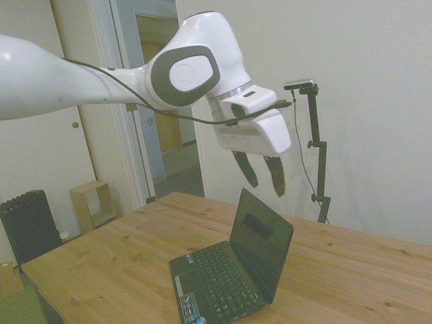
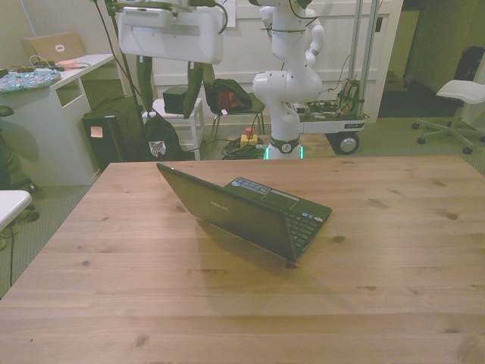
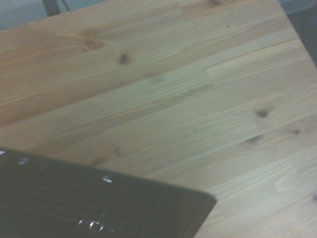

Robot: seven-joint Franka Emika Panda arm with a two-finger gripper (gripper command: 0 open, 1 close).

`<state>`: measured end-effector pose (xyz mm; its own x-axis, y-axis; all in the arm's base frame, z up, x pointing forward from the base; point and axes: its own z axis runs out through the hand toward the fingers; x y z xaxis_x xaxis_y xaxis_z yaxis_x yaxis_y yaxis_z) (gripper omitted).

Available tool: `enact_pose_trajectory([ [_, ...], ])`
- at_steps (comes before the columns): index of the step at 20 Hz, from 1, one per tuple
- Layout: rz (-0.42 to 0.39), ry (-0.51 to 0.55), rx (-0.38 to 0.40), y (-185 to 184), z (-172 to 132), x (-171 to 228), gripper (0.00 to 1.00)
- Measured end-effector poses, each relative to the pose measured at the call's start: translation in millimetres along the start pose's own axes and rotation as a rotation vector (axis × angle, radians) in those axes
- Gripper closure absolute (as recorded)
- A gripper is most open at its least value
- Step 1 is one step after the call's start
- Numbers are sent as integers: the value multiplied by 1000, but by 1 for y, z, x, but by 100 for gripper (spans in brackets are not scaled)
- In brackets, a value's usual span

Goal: Close the laptop

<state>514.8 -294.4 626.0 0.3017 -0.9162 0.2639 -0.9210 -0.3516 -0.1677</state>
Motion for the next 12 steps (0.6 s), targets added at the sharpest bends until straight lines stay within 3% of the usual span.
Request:
enact_pose_trajectory([
  [7,91,-3,9,-22,42,65,0],
  [12,139,-64,45,-66,86,74,0],
])
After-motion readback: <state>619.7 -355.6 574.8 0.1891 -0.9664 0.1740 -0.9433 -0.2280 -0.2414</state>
